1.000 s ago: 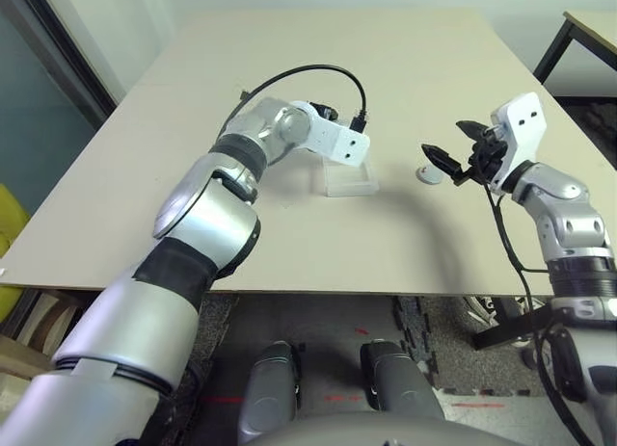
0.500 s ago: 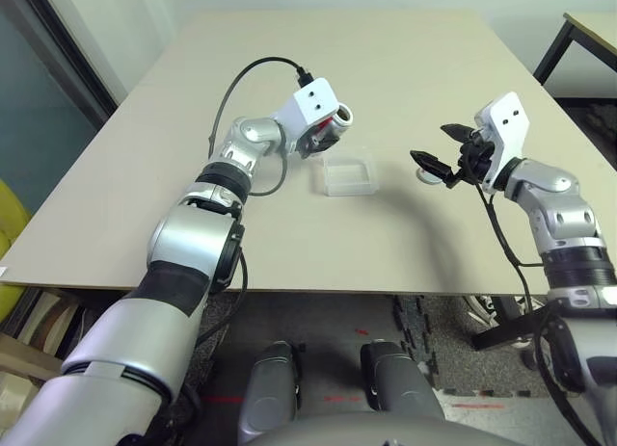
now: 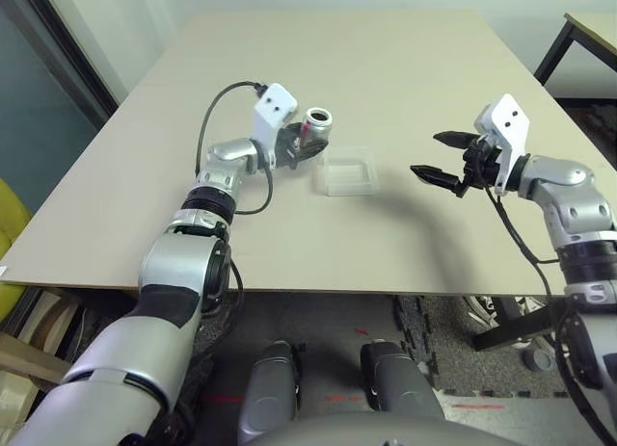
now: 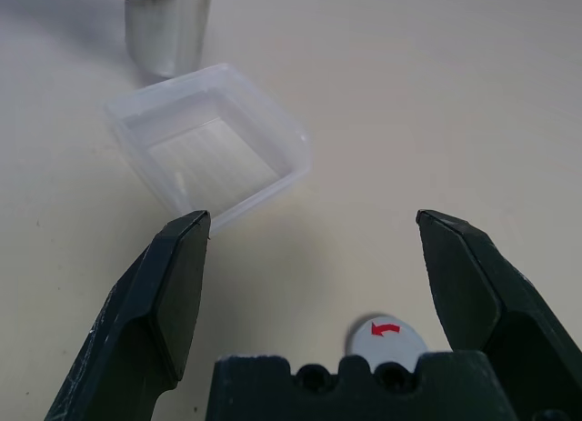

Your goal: Pour the medicine from the bottle into the box.

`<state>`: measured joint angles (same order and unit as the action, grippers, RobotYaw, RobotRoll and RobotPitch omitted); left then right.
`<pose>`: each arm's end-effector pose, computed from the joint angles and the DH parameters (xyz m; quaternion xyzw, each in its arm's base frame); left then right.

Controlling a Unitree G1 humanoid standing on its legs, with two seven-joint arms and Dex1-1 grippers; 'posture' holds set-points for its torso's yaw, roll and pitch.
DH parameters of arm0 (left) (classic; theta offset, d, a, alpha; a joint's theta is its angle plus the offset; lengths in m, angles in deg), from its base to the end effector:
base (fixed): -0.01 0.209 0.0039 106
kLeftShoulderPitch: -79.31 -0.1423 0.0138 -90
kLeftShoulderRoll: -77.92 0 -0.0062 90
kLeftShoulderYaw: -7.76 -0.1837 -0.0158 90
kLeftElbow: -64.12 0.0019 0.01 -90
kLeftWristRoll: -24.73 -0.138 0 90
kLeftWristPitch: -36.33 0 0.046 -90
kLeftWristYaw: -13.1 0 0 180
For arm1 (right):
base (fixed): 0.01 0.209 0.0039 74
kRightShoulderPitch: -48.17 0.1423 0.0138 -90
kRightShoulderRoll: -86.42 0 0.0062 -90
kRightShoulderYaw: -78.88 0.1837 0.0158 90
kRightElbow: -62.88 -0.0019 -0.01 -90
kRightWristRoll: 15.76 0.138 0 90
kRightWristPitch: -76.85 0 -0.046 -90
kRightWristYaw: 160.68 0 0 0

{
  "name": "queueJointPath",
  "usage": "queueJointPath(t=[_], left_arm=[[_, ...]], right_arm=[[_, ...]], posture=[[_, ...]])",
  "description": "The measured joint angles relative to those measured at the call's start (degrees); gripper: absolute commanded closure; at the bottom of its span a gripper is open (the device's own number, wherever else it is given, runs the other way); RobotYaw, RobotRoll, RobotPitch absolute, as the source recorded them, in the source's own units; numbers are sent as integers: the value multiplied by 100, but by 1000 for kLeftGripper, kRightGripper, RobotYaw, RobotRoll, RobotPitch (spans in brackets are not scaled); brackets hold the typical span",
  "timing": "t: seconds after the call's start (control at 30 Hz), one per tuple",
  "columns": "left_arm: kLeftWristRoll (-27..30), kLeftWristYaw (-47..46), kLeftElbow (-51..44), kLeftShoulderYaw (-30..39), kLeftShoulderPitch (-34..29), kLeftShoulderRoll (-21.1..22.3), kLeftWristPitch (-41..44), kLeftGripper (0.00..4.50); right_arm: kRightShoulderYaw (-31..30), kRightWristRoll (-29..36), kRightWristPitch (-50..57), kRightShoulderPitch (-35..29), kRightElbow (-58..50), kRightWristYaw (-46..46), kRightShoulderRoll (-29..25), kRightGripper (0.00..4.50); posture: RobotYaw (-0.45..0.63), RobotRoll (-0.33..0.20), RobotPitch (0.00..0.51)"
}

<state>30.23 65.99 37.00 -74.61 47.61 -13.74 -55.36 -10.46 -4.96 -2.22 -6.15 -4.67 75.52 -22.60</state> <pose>0.3628 0.1782 0.1407 0.0144 0.0313 -0.4209 0.9065 0.3043 -0.2605 0.1660 -0.1765 0.0511 0.3967 0.8994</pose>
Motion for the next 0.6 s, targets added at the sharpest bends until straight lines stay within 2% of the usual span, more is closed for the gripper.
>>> queueJointPath(t=[0.23, 0.4, 0.53, 0.6], left_arm=[[372, 68, -627, 77, -625, -19, 300, 2013], [375, -94, -797, 35, -759, 5, 303, 2013], [-32, -563, -538, -256, -549, 236, -115, 2013], [-502, -894, -217, -622, -179, 453, -490, 2013]], right_arm=[[-2, -30, -17, 15, 0, 27, 17, 0], [-8, -34, -32, 18, 0, 26, 65, 0], [-9, -46, -69, 69, 28, 23, 90, 0], [-9, -63, -88, 113, 47, 18, 97, 0]], posture=[[-62, 0, 62], [-60, 0, 57], [-60, 0, 53], [-58, 0, 56]])
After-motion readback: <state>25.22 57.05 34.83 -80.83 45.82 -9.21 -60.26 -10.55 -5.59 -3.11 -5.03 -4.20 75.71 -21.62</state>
